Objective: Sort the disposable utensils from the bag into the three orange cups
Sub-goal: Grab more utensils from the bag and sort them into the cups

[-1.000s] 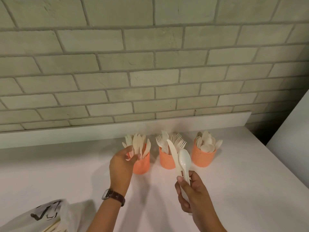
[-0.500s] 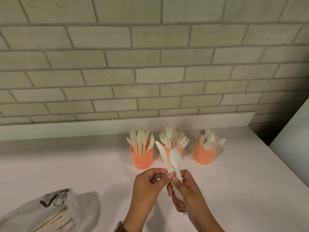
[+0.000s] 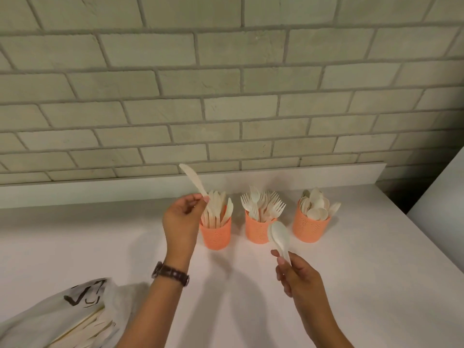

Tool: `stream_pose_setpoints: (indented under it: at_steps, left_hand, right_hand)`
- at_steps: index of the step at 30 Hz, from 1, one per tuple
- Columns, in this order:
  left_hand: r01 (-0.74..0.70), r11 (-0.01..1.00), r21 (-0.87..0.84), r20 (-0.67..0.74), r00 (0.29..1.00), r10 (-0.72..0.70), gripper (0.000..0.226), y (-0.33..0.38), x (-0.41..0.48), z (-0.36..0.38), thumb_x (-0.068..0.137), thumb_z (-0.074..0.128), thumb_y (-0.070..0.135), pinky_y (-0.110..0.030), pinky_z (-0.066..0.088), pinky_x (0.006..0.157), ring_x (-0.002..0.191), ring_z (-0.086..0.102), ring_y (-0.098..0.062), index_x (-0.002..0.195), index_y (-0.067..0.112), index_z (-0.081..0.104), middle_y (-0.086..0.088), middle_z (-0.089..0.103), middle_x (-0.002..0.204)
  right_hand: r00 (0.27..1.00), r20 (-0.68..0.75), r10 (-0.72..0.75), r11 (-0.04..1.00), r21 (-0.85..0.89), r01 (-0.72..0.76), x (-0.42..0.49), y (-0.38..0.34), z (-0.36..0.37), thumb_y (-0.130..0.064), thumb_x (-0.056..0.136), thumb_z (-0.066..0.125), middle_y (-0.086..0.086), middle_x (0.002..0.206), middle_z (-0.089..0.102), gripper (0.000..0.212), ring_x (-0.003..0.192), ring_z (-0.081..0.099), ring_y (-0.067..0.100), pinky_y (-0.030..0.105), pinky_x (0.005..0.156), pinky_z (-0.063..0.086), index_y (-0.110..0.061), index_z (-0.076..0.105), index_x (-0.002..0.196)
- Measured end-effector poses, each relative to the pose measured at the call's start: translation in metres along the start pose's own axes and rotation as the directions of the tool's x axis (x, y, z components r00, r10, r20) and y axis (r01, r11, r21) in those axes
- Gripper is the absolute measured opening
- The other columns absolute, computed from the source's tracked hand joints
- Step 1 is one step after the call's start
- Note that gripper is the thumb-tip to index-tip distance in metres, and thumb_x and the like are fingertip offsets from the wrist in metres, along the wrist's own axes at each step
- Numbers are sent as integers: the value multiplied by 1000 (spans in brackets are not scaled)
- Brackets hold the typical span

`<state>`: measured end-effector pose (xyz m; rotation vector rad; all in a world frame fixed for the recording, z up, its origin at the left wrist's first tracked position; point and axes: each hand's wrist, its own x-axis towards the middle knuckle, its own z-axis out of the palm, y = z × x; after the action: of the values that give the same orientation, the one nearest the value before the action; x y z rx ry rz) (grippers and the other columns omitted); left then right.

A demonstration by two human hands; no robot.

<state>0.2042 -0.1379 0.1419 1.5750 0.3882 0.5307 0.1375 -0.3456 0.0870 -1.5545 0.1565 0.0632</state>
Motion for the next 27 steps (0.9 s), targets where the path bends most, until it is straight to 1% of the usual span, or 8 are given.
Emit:
stream_pose_setpoints:
  at_steps: [3, 6, 9, 11, 15, 18, 22, 27]
  left_hand:
    - [-11, 994, 105, -56, 998, 17, 5, -22, 21, 8, 79, 71, 13, -8, 49, 57, 61, 64, 2, 83, 11, 69, 5, 68, 74]
    - [46, 942, 332, -50, 998, -31, 10, -60, 24, 18, 76, 71, 14, -31, 52, 73, 77, 64, -20, 68, 19, 67, -5, 70, 87]
    - [72, 790, 609, -90, 996, -22, 7, -88, 17, 20, 76, 71, 22, -36, 38, 85, 99, 51, -29, 70, 18, 72, -8, 58, 108]
    - [45, 760, 648, -70, 998, 0, 12, -91, 16, 18, 78, 69, 27, -35, 34, 88, 101, 47, -29, 82, 18, 75, -7, 55, 111]
    - [-72, 837, 542, -2, 996, 87, 25, -75, -1, 16, 80, 68, 20, -29, 35, 93, 106, 47, -24, 105, 19, 70, -6, 49, 113]
    - [-133, 922, 363, 116, 989, 97, 21, -61, -33, 22, 82, 64, 9, -20, 42, 82, 90, 53, -17, 98, 22, 71, 0, 48, 105]
    - [-171, 950, 261, 284, 954, 94, 28, -50, -73, 27, 82, 64, 7, -6, 40, 64, 63, 50, -6, 82, 34, 68, 7, 60, 90]
    - [-125, 974, 188, 327, 943, 58, 27, -47, -97, 24, 82, 64, 4, -7, 38, 60, 57, 46, -7, 81, 30, 71, 4, 63, 89]
  right_hand:
    - [997, 5, 83, 993, 80, -83, 3, 1, -2, -19, 98, 41, -1, 60, 43, 29, 44, 30, 6, 17, 41, 24, -24, 69, 95]
    - [992, 55, 112, 975, 187, -120, 6, 2, -4, -10, 99, 32, 0, 60, 47, 35, 42, 30, 9, 19, 41, 23, -16, 67, 100]
    - [993, 83, 87, 973, 205, -102, 6, 0, -6, -5, 98, 36, 7, 66, 54, 30, 48, 49, 18, 28, 45, 45, -8, 66, 98]
    - [996, 61, 69, 980, 183, -79, 7, 0, -9, -6, 97, 40, 4, 73, 64, 27, 67, 64, 23, 33, 67, 57, -6, 67, 95]
    - [1000, -1, -10, 992, -126, 10, 13, -5, -23, -15, 97, 45, -14, 98, 67, 27, 98, 58, 7, 22, 85, 44, -28, 68, 93]
    - [995, -55, -85, 966, -248, 69, 19, -11, -38, -14, 95, 49, -19, 97, 65, 25, 88, 56, -3, 12, 75, 40, -33, 65, 90]
    - [967, -179, -183, 955, -265, 131, 31, -19, -63, -7, 88, 59, -4, 75, 66, 15, 62, 60, -3, 11, 63, 45, -20, 64, 83]
    - [869, -352, -348, 917, -319, 239, 63, -47, -94, -9, 79, 69, 3, 75, 65, 10, 70, 62, 17, 25, 70, 52, -14, 61, 82]
